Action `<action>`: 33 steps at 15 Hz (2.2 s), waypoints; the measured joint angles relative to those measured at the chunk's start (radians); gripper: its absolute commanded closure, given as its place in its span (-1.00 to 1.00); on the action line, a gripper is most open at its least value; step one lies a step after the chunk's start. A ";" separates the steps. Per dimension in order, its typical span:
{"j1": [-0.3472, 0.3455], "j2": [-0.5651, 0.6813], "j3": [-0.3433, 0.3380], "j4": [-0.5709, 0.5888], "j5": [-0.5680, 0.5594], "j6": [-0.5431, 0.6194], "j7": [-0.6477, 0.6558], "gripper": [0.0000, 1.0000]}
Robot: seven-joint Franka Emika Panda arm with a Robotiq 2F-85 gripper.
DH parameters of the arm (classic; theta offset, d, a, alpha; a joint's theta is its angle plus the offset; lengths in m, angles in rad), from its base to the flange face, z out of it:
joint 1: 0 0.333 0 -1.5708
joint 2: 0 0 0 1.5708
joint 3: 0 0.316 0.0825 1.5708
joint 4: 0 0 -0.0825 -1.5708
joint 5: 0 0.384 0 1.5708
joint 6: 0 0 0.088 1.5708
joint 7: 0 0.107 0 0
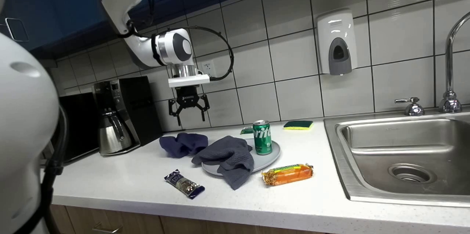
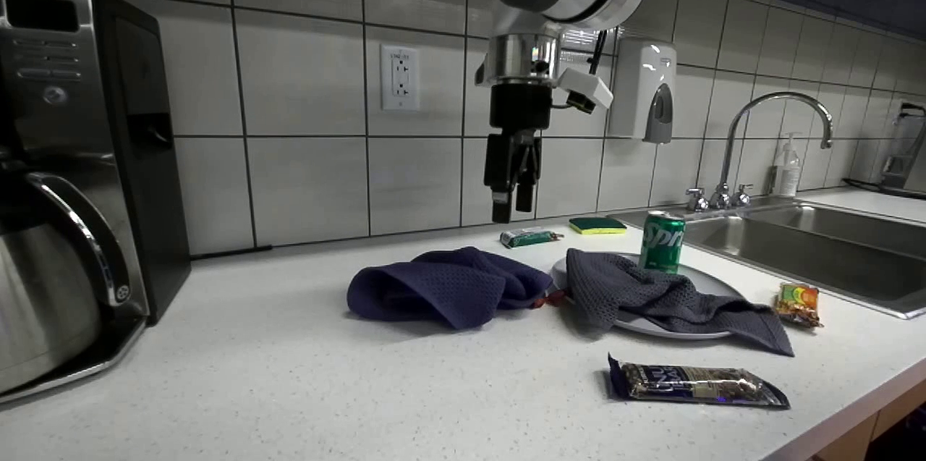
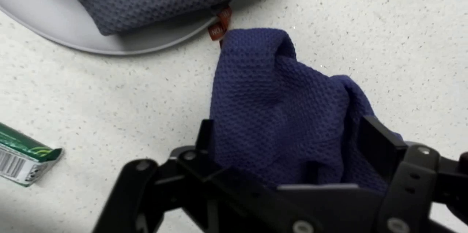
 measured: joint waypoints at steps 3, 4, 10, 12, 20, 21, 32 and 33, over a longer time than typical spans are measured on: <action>-0.017 -0.044 -0.020 -0.040 0.001 -0.031 -0.008 -1.00; -0.022 -0.055 -0.027 -0.055 0.003 -0.038 -0.008 -1.00; -0.058 -0.106 -0.072 -0.128 0.079 -0.101 -0.023 -1.00; -0.066 -0.117 -0.091 -0.150 0.089 -0.109 -0.023 -1.00; -0.079 -0.156 -0.148 -0.243 0.076 -0.109 -0.074 -1.00; -0.080 -0.165 -0.152 -0.259 0.069 -0.109 -0.098 -1.00; -0.081 -0.239 -0.192 -0.411 -0.057 0.054 -0.367 -1.00; -0.081 -0.239 -0.193 -0.423 -0.059 0.086 -0.378 -1.00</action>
